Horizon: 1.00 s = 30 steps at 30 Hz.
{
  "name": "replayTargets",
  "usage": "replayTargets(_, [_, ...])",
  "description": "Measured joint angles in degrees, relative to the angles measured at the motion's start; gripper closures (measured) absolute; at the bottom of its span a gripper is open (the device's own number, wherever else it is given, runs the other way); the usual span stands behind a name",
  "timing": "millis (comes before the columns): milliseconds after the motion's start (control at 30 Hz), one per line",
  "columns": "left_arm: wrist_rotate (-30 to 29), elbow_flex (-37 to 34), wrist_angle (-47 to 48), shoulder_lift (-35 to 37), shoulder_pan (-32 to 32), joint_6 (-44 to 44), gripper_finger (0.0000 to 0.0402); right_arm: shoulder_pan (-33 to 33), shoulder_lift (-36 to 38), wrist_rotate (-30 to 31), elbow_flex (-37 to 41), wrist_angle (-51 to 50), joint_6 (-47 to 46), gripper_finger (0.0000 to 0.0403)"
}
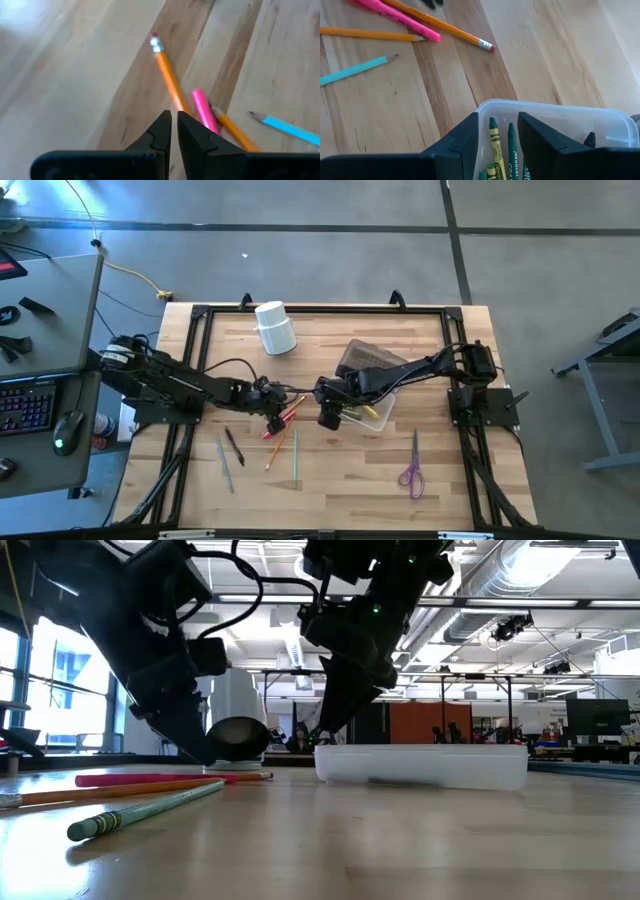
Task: Pick & place school supplies into a supply box
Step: Put the top orange pencil into the supply box
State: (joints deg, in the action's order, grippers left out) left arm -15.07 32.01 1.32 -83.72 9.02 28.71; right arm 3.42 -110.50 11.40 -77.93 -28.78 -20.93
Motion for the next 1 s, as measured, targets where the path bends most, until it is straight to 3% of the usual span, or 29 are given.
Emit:
replayTargets(467, [-1.55,0.31,-13.63,-11.05,0.02,-0.01,0.0334,0.00,0.00,0.00,0.00,0.02,0.00,0.0281])
replayTargets(700, [-7.85,0.33,-18.53,-15.74,0.04,-9.95,0.0334,0.00,0.00,0.00,0.00,0.00,0.00,0.0281])
replayTargets(1000, [-5.94,0.22,-23.51,-18.23,-0.96,-10.12,0.0333,0.00,0.00,0.00,0.00,-0.01,0.00,0.0281])
